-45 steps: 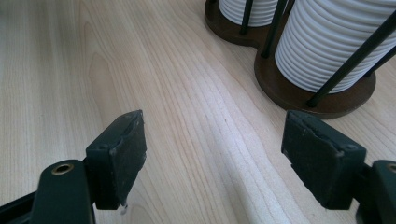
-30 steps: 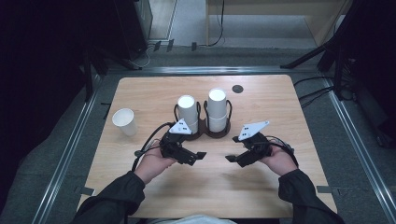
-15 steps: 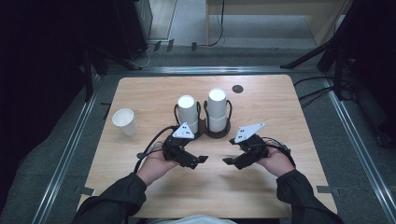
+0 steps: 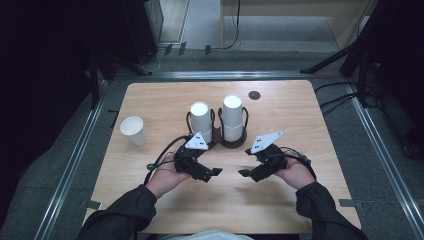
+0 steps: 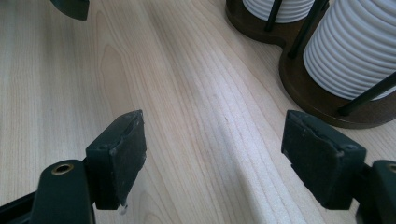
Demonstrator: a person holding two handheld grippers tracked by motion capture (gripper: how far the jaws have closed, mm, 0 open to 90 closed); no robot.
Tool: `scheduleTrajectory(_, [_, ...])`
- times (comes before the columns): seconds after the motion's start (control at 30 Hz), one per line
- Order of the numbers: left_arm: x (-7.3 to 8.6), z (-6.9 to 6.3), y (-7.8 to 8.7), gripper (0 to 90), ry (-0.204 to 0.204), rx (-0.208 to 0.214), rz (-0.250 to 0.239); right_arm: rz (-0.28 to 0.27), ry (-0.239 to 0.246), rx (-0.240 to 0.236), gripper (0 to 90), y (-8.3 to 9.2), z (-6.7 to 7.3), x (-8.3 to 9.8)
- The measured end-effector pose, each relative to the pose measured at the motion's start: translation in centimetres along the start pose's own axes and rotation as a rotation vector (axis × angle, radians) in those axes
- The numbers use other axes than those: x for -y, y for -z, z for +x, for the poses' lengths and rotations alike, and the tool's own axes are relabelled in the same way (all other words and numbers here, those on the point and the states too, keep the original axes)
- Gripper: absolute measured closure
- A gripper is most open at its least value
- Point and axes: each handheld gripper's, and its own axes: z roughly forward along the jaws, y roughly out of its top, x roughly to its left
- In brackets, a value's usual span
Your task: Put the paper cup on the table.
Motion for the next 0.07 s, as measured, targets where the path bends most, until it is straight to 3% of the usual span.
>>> scheduleTrajectory(0.07, [0.05,0.03,-0.08,6.6,-0.004,0.004,0.001,0.000,0.000,-0.001,22.2,-0.01,0.00,0.00])
